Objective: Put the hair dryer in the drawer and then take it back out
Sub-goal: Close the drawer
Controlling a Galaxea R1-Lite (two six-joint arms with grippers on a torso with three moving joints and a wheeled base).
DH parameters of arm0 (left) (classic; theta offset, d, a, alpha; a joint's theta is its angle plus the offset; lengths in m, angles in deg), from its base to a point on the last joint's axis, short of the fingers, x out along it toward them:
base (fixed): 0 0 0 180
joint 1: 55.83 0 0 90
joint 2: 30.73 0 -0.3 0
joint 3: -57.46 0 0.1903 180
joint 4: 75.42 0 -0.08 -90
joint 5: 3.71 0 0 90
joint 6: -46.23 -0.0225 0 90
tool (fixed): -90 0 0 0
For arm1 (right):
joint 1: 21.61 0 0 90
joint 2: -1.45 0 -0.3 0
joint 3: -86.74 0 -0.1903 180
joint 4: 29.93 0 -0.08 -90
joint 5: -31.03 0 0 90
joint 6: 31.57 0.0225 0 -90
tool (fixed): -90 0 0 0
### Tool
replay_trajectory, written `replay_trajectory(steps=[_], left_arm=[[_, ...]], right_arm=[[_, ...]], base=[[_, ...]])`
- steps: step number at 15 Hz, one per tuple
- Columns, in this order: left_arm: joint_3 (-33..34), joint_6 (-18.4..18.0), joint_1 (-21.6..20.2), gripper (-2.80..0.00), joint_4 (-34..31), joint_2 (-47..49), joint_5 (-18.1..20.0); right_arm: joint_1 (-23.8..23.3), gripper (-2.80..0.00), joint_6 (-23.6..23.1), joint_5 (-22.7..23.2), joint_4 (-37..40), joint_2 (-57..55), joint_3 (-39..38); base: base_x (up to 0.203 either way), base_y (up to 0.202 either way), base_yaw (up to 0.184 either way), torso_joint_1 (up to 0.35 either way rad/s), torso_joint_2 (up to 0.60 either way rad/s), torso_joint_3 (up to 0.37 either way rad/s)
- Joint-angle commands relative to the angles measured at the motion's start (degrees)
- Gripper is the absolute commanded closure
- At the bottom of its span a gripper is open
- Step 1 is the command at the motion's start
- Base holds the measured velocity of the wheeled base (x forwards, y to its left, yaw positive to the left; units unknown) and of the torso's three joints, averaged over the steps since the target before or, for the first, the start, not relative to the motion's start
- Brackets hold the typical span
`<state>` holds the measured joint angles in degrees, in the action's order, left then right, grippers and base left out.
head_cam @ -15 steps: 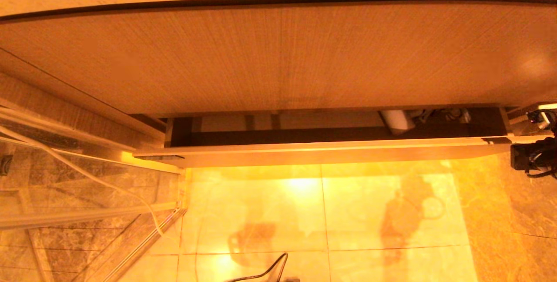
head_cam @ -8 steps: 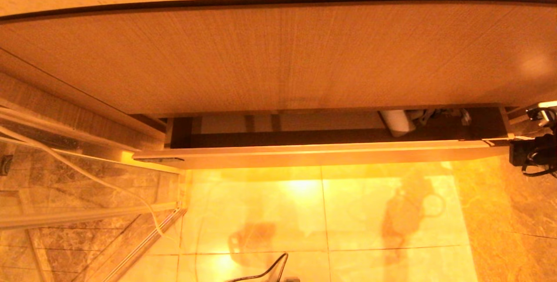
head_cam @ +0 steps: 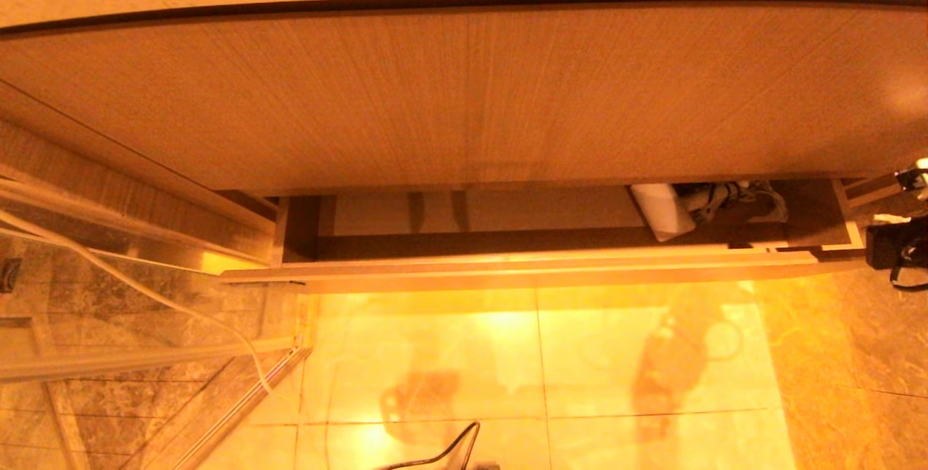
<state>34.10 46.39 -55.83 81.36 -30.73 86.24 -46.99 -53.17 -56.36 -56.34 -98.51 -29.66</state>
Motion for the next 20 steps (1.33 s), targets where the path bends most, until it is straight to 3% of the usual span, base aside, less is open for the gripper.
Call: replay_trajectory(steps=[1, 4, 6, 11, 20], left_arm=[[0.0, 0.0, 0.0, 0.0, 0.0, 0.0, 0.0], [0.0, 0.0, 0.0, 0.0, 0.0, 0.0, 0.0], [0.0, 0.0, 0.0, 0.0, 0.0, 0.0, 0.0], [0.0, 0.0, 0.0, 0.0, 0.0, 0.0, 0.0], [0.0, 0.0, 0.0, 0.0, 0.0, 0.0, 0.0]], right_arm=[[-0.8, 0.0, -1.9, 0.1, 8.7, 2.9, -2.6], [-1.1, 0.0, -3.8, -0.2, 27.0, 4.4, -4.1], [-1.3, 0.0, -3.9, -0.5, 32.3, 3.2, -4.5], [-3.0, 0.0, -3.8, -0.5, 30.6, -3.1, -2.6], [-2.8, 0.0, -1.2, -0.5, 18.6, -7.1, 3.0]], base=[[0.0, 0.0, 0.0, 0.0, 0.0, 0.0], [0.0, 0.0, 0.0, 0.0, 0.0, 0.0], [0.0, 0.0, 0.0, 0.0, 0.0, 0.0], [0.0, 0.0, 0.0, 0.0, 0.0, 0.0], [0.0, 0.0, 0.0, 0.0, 0.0, 0.0]])
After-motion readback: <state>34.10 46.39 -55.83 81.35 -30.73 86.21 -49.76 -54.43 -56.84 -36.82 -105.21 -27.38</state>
